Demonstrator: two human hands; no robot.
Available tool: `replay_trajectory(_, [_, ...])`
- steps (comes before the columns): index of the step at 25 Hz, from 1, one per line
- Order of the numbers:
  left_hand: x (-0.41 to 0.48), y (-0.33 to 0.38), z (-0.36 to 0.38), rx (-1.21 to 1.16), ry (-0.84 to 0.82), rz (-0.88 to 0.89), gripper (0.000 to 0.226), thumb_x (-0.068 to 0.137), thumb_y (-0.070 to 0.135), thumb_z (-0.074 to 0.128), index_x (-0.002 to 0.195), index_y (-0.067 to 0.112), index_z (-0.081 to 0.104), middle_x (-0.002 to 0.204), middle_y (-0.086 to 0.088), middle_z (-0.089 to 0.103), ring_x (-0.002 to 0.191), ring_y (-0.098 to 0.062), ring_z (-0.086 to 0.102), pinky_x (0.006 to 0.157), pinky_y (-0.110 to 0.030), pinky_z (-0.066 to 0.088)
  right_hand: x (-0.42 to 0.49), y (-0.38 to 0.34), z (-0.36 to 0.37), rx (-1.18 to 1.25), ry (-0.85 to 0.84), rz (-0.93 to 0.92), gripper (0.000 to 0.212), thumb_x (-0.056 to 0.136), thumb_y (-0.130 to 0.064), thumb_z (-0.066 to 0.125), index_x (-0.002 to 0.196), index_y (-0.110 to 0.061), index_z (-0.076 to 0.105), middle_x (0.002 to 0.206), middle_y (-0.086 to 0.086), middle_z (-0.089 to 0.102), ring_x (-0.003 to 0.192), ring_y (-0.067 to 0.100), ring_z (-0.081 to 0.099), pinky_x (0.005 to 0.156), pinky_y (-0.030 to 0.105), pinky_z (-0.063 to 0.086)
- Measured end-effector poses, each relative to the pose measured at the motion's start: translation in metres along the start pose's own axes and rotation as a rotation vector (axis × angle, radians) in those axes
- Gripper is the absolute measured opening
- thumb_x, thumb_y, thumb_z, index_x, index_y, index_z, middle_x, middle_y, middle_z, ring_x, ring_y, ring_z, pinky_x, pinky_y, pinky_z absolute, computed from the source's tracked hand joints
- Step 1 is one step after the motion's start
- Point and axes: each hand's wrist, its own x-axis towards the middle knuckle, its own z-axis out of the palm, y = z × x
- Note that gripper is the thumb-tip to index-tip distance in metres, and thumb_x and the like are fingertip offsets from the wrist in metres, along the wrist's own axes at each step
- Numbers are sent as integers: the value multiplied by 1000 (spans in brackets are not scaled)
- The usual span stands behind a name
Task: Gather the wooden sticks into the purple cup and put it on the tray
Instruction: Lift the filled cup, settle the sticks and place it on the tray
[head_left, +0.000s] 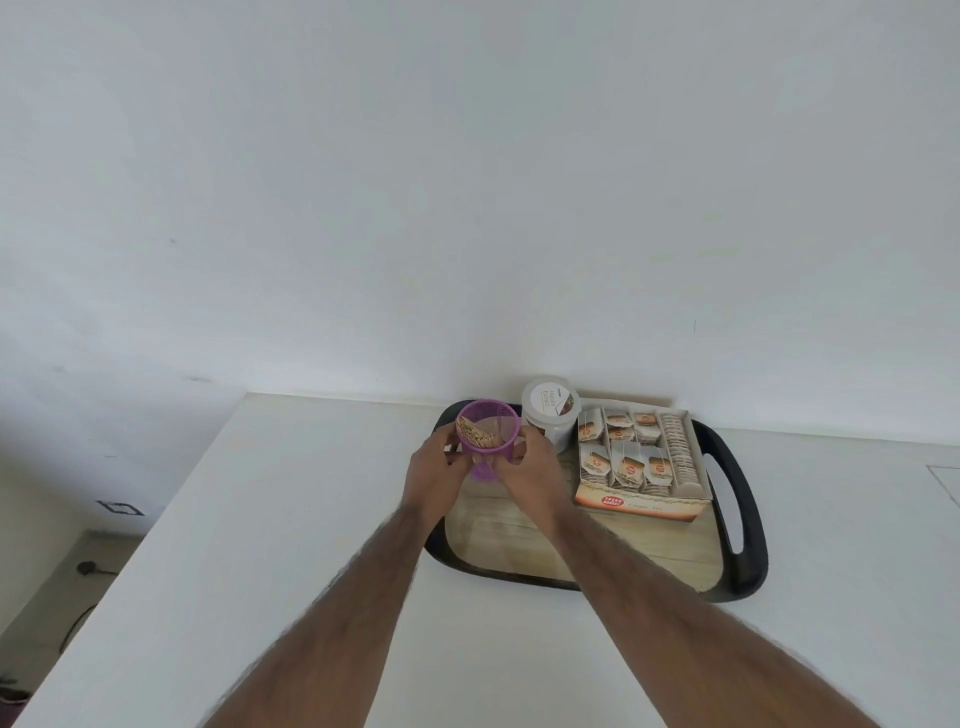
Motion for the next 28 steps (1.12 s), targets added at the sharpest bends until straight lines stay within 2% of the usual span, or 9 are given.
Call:
replay_trajectory(5, [6, 5, 1, -70, 34, -45, 42, 89, 18, 75, 128, 20, 59, 117, 10, 68, 98, -4, 69, 71, -12, 46, 8, 1, 7, 15, 17, 17, 41, 82, -29, 81, 119, -26, 61, 108, -14, 68, 99, 5, 66, 83, 25, 56])
replay_trajectory(9, [8, 6, 2, -42, 56, -68, 32, 94, 17, 68, 123, 18, 55, 117, 8, 66, 102, -10, 67, 71, -13, 43, 6, 1, 7, -5, 16, 19, 40, 84, -25, 77, 115, -36, 55, 106, -20, 64, 99, 5, 66, 84, 24, 55])
replay_trajectory(13, [3, 7, 4, -15, 50, -80, 37, 98, 4, 50, 132, 16, 52, 120, 8, 61, 118, -14, 59, 77, -11, 40, 4, 1, 10, -1, -12, -10, 48, 80, -16, 73, 125, -29, 59, 115, -14, 68, 104, 0, 64, 82, 15, 51])
replay_trajectory(17, [-9, 19, 4, -32, 18, -26, 50, 99, 2, 45, 142, 28, 48, 120, 16, 59, 110, -3, 57, 79, -5, 39, -4, -7, 12, 11, -81, -26, 56, 82, -11, 75, 125, -40, 54, 115, -19, 65, 105, -4, 62, 86, 15, 52])
replay_trajectory(19, [-16, 27, 5, -42, -10, 14, 53, 98, 1, 46, 134, 40, 47, 117, 25, 57, 108, 7, 56, 85, -9, 41, -6, -6, 15, 0, -115, -46, 60, 81, -11, 76, 127, -41, 54, 115, -16, 67, 106, 0, 64, 90, 24, 56])
replay_trajectory(21, [-21, 31, 5, -22, -56, 36, 50, 99, 4, 46, 130, 43, 46, 117, 26, 57, 109, 6, 55, 86, -11, 41, -7, -9, 15, 14, -154, -43, 56, 82, -16, 76, 128, -42, 56, 113, -10, 70, 105, 11, 67, 88, 37, 60])
replay_trajectory(24, [-32, 41, -1, 7, -68, 33, 47, 100, 2, 43, 135, 33, 48, 114, 24, 54, 110, -2, 53, 79, -3, 36, -23, -24, -4, -31, -156, -50, 42, 85, -13, 70, 121, -33, 61, 110, -7, 70, 102, 17, 66, 77, 26, 53])
replay_trajectory(26, [-40, 54, -7, 54, -55, 60, 53, 96, -6, 40, 130, 34, 48, 108, 28, 51, 108, -1, 50, 75, 1, 35, -36, -27, -22, -103, -163, -56, 53, 86, -8, 66, 134, -28, 55, 122, -15, 59, 114, 9, 57, 85, 22, 44])
replay_trajectory(28, [-48, 70, -14, 122, -49, 88, 52, 92, -9, 37, 119, 32, 53, 107, 21, 56, 106, -8, 53, 73, 0, 36, -48, -34, -42, -206, -144, -39, 63, 87, -8, 63, 147, -19, 46, 133, -11, 50, 122, 8, 48, 96, 24, 41])
